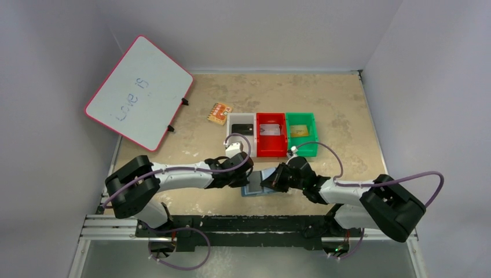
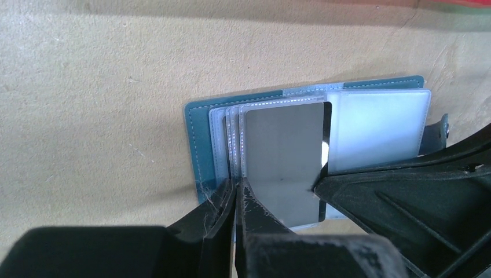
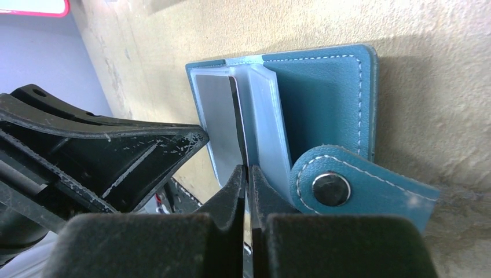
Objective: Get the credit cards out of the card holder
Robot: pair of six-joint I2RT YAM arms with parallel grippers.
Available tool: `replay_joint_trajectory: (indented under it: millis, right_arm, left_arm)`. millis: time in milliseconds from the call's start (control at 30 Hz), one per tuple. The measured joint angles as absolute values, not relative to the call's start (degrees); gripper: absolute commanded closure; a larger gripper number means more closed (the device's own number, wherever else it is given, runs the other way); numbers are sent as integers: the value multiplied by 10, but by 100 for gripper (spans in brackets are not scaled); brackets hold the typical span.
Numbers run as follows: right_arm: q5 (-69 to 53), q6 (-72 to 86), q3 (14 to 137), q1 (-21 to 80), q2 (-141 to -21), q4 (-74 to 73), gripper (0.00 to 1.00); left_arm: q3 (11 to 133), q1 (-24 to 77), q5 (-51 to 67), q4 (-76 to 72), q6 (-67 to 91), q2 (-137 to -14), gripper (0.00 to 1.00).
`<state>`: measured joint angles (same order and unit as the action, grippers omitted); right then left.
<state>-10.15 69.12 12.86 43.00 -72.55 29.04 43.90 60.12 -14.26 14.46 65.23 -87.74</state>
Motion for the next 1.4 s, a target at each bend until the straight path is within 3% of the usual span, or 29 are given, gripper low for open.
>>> replay_joint_trajectory:
  millis: [533, 767, 933, 1400]
  right_arm:
    - [-101, 688, 119, 407, -692, 260, 100]
    - [-110, 678, 121, 406, -708, 271, 100]
    - [-122, 678, 124, 404, -731, 284, 100]
    - [-126, 678, 124, 404, -735, 290, 100]
  left_arm:
    - [448, 606, -155, 142, 649, -888, 100]
    - [448, 608, -161, 153, 647, -881, 82]
    - [449, 608, -164, 159, 647, -846, 78]
    - [444, 608, -118, 79, 656, -891, 92]
